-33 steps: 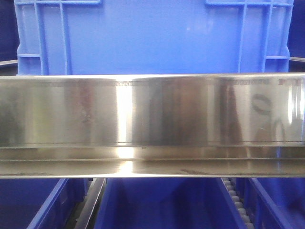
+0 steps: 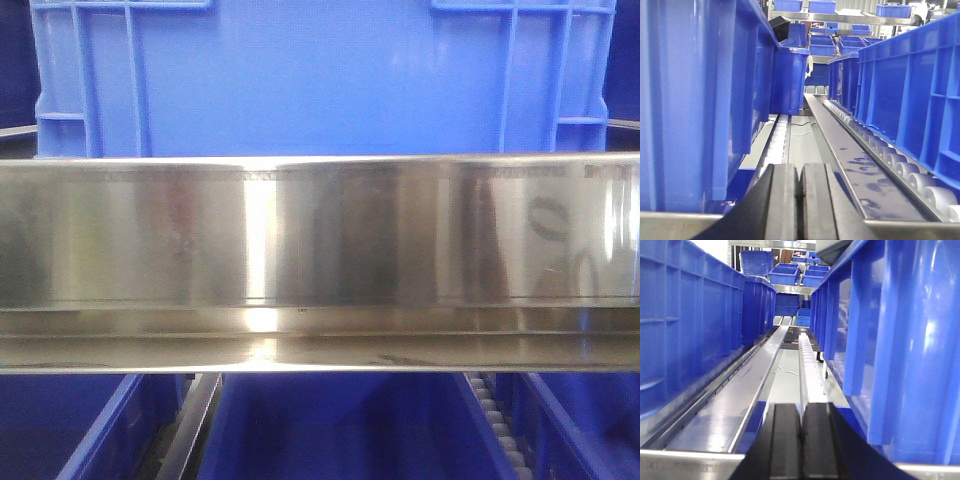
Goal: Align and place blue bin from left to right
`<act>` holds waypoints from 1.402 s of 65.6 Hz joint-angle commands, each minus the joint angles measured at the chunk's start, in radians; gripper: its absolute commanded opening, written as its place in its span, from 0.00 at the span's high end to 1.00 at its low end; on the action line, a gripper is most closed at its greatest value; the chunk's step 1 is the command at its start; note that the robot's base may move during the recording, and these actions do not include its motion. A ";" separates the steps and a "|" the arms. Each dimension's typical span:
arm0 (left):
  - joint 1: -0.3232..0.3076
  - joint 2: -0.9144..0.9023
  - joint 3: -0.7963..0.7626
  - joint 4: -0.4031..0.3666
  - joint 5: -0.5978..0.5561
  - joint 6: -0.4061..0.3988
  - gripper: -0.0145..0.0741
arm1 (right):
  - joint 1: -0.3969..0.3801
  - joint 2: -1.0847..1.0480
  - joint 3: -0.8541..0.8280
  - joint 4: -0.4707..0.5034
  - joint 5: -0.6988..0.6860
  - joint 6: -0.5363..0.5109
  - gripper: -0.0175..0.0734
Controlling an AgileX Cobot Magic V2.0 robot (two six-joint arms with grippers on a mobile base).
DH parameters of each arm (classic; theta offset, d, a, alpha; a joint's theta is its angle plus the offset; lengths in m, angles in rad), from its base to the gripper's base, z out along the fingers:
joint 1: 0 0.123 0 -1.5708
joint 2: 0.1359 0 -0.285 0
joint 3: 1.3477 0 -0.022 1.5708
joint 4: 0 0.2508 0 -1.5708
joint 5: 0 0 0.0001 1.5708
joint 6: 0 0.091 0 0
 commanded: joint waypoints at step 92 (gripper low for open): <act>0.001 0.191 -0.567 -0.025 0.365 0.001 0.96 | -0.005 0.133 -0.530 0.004 0.361 -0.001 0.90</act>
